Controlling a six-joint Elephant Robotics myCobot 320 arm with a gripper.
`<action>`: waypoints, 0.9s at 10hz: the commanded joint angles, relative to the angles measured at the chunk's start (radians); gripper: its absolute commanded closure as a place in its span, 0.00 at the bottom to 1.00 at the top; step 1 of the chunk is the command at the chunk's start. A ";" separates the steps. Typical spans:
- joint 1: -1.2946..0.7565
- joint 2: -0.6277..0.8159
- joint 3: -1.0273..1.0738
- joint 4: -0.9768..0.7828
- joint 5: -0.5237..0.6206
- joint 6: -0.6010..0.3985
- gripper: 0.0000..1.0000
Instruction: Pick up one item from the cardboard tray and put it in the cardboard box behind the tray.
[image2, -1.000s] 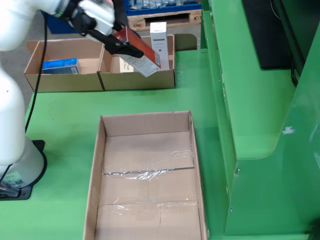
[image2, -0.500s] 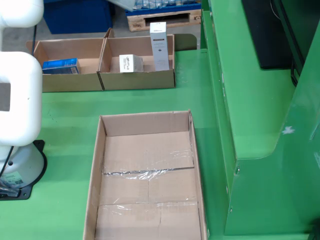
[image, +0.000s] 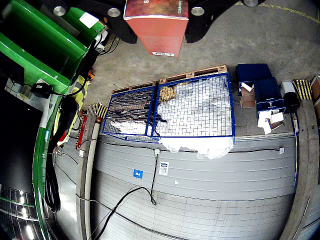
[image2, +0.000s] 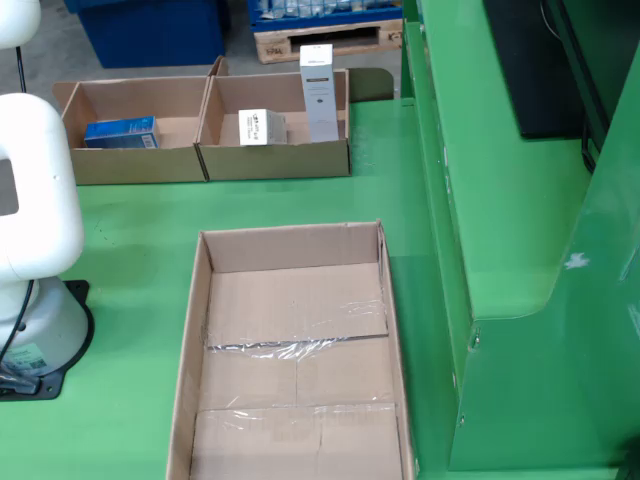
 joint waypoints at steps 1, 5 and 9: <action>0.006 0.047 0.026 0.013 -0.010 -0.005 1.00; 0.006 0.047 0.026 0.013 -0.010 -0.005 1.00; -0.009 0.023 0.026 0.013 -0.010 0.011 1.00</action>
